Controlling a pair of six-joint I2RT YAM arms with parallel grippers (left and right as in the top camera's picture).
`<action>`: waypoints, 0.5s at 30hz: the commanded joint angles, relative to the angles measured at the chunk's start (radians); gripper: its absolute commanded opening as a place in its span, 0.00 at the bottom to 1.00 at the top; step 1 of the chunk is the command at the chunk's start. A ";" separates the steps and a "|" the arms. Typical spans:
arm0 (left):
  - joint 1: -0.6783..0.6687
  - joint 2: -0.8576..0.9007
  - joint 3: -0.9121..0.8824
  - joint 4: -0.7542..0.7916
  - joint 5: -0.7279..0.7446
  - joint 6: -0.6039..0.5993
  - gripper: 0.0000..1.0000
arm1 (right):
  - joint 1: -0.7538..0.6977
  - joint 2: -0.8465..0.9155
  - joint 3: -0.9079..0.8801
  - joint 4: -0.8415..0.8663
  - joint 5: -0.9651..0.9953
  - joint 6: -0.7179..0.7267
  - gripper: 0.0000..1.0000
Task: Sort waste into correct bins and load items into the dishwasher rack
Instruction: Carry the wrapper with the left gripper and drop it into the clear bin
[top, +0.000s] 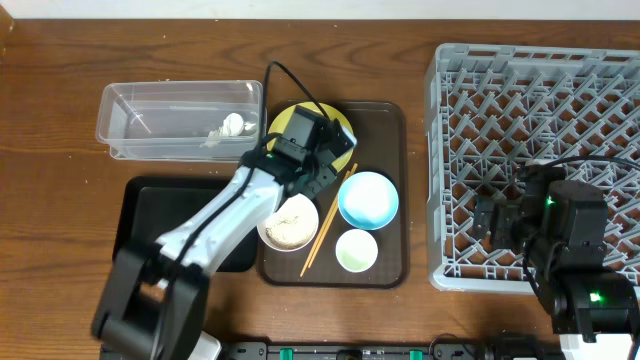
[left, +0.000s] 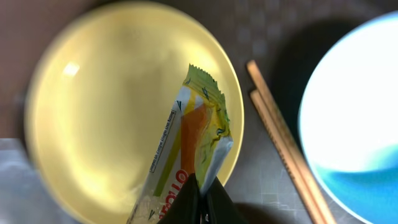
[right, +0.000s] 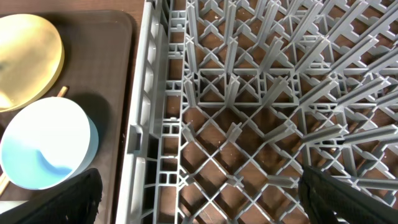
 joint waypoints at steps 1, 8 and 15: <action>0.013 -0.093 0.000 0.002 0.000 -0.055 0.06 | -0.006 -0.002 0.021 -0.001 -0.004 0.005 0.99; 0.140 -0.213 0.000 0.099 -0.059 -0.245 0.06 | -0.006 -0.002 0.022 -0.001 -0.004 0.005 0.99; 0.316 -0.208 0.000 0.264 -0.059 -0.379 0.07 | -0.006 -0.002 0.021 -0.002 -0.004 0.005 0.99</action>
